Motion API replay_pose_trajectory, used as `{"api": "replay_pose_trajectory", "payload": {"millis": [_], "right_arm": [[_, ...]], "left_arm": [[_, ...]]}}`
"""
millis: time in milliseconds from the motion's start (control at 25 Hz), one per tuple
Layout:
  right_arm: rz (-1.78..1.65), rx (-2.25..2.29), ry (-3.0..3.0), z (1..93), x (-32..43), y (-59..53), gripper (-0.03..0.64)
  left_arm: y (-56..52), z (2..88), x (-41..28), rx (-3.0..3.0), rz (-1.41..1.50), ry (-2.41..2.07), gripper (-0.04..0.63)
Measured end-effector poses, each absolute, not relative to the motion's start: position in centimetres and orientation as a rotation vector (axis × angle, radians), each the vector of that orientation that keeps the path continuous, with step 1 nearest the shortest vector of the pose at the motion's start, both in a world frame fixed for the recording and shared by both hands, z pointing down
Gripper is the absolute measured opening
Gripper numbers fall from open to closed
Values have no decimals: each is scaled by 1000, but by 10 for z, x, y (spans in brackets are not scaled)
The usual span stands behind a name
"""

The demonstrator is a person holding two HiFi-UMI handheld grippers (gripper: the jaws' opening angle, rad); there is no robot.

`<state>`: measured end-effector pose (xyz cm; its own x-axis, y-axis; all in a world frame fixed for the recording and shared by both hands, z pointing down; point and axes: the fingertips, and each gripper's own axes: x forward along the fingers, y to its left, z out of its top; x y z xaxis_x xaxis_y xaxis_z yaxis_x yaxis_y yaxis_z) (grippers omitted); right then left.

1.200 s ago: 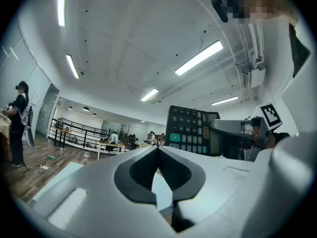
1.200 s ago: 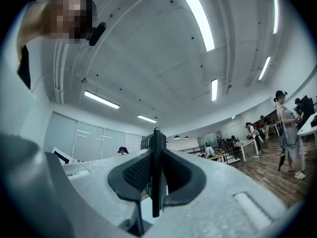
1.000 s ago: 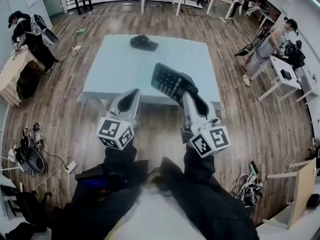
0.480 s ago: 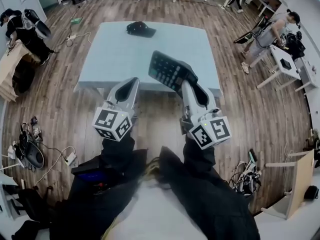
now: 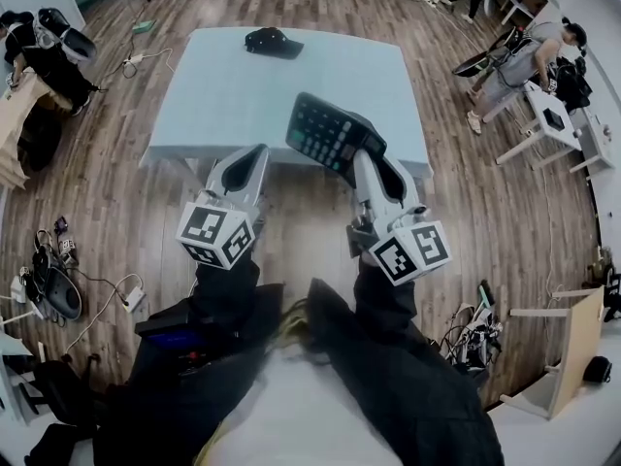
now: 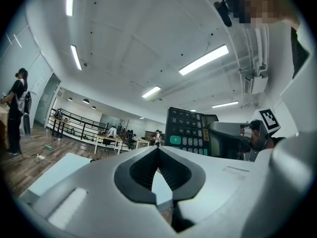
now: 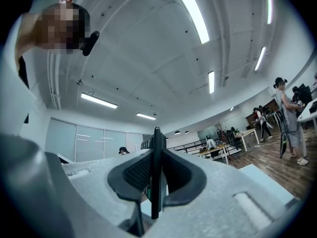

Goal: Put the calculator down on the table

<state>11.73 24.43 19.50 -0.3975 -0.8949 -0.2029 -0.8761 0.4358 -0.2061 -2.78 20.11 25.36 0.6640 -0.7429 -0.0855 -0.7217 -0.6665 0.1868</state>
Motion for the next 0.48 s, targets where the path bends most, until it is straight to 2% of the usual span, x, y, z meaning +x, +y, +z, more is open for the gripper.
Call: {"api": "replay_pose_trajectory", "payload": {"millis": [480], "right_arm": [[-144, -1558, 2426, 217, 83, 228, 52]], "left_arm": [[187, 278, -66, 2692, -207, -1211, -5]]}}
